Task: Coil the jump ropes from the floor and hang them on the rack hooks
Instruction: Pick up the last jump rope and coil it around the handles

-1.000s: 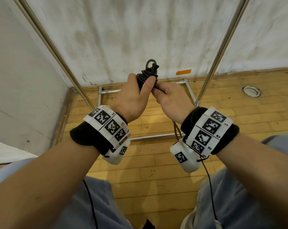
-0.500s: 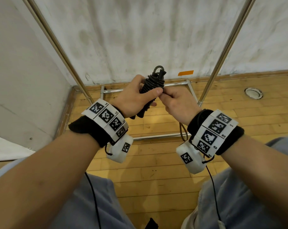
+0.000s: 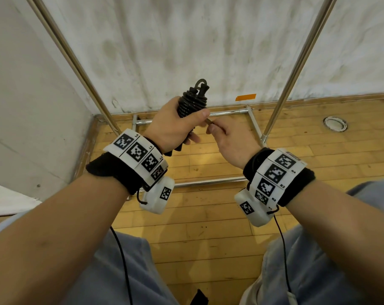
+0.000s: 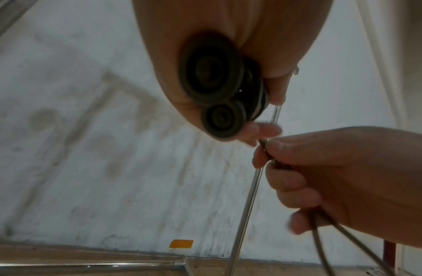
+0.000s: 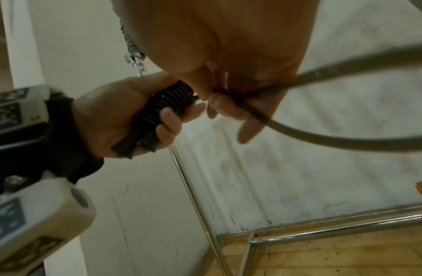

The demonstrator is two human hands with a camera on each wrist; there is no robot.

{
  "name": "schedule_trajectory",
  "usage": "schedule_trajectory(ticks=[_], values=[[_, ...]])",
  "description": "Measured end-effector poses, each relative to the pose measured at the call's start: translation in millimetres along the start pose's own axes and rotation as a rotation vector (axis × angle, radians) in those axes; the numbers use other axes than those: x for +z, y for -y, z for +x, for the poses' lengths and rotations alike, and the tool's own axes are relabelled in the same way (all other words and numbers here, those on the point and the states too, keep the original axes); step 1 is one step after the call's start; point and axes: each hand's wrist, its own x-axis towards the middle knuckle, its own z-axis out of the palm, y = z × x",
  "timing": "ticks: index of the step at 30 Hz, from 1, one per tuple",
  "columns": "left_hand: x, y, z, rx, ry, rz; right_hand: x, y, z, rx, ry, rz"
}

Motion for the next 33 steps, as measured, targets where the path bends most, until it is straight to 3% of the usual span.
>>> schedule_trajectory(ticks=[5,10,15,19,22,27,33], values=[[0,4,5,0.04,-0.172,0.134,-4,3,1,-0.004,-0.014,-0.087],[6,10,9,-0.04,-0.244,0.27,-7,10,-1,-0.033,0.043,-0.211],[9,8,8,-0.081,-0.145,0.285,-7,8,-2,-0.026,0.05,-0.083],[3,1,5,-0.192,0.104,-0.043,-15,0,2,0.007,-0.015,-0.042],[-6,-2,3,-0.146,0.208,-0.03,-22,-5,4,-0.003,-0.02,-0.07],[-7,-1,-2,-0.053,0.143,0.078,-23,-3,4,-0.023,-0.035,-0.08],[0,-4,-1,-0.082,0.064,0.031,-16,4,2,-0.034,-0.025,-0.056]])
